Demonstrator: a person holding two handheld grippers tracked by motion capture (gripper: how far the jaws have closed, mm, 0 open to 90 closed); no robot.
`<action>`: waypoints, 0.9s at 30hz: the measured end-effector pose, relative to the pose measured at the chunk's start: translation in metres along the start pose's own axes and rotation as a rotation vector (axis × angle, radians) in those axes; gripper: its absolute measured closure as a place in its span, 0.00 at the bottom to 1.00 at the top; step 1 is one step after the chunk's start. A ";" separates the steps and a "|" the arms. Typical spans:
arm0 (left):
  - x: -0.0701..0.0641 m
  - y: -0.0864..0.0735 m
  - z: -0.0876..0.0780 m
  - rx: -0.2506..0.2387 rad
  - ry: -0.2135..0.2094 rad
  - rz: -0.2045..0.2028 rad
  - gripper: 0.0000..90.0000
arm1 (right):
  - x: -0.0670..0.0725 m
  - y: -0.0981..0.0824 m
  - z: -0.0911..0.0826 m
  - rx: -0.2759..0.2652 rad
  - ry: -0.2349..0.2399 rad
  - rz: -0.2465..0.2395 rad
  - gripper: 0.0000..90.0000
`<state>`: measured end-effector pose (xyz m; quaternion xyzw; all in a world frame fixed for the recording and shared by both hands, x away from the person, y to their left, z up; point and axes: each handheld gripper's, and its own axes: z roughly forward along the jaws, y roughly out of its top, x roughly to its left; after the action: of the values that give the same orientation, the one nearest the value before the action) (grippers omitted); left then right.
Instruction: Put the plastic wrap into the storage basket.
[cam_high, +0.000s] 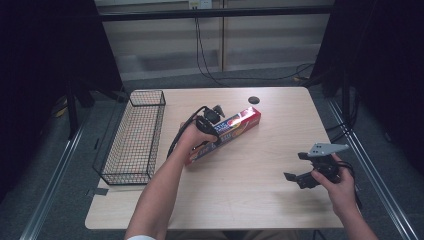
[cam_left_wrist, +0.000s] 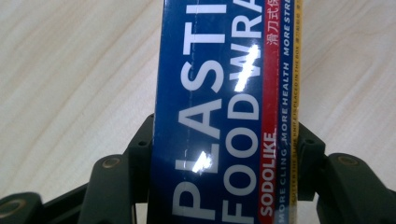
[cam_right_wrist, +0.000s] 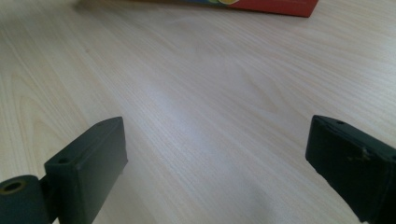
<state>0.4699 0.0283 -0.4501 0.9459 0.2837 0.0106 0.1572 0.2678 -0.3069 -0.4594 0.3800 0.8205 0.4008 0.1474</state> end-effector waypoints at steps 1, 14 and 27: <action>0.000 -0.001 0.000 -0.001 0.005 -0.005 0.48 | 0.000 0.000 0.000 0.001 0.002 -0.001 0.05; 0.002 -0.006 -0.021 -0.061 0.000 -0.065 0.48 | 0.000 0.000 0.000 -0.003 0.000 0.001 0.05; 0.009 -0.015 -0.058 -0.073 0.027 -0.112 0.48 | 0.001 0.000 0.001 -0.001 0.000 -0.004 0.05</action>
<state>0.4627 0.0621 -0.4000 0.9220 0.3375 0.0250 0.1879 0.2681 -0.3055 -0.4599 0.3782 0.8210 0.4011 0.1485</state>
